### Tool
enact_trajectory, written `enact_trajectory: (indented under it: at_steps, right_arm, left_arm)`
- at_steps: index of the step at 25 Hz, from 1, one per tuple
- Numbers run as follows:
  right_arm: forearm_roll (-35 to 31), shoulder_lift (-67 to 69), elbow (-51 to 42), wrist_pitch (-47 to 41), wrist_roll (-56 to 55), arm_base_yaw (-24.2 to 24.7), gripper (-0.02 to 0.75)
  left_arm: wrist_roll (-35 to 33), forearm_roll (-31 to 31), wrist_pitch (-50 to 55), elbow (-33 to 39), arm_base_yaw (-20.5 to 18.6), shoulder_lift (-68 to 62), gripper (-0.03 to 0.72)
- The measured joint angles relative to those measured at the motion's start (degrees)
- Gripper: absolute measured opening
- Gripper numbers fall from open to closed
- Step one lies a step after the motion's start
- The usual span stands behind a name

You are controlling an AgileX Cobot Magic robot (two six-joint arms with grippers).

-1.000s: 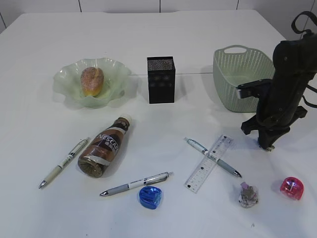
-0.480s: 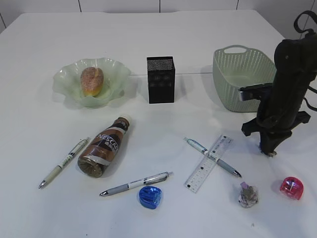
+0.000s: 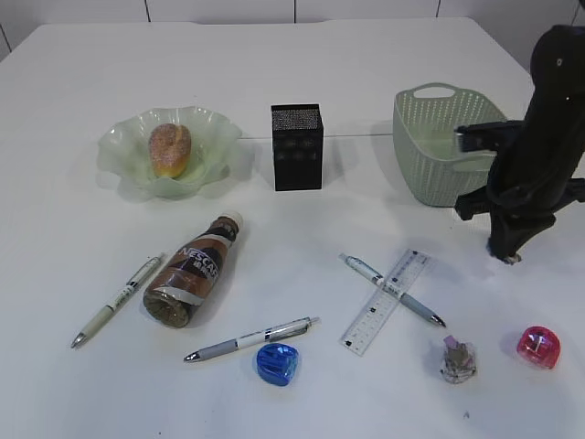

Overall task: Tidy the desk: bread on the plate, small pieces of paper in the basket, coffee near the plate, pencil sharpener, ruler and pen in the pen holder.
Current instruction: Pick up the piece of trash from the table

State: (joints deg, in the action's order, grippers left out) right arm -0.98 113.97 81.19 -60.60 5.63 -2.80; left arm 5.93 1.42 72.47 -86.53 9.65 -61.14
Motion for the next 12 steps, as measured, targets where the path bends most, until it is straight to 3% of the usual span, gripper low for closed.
enact_trajectory:
  at_steps: [9, 12]
  right_arm:
    - [-0.1, -2.3, 9.0, -3.8, -3.0, 0.0, 0.023]
    - [-0.1, -2.3, 17.3, -3.7, -3.4, 0.0, 0.022]
  left_arm:
    - [0.0, 0.0, 0.0, 0.0, 0.0, 0.0, 0.401]
    - [0.0, 0.1, 0.0, 0.0, 0.0, 0.0, 0.401]
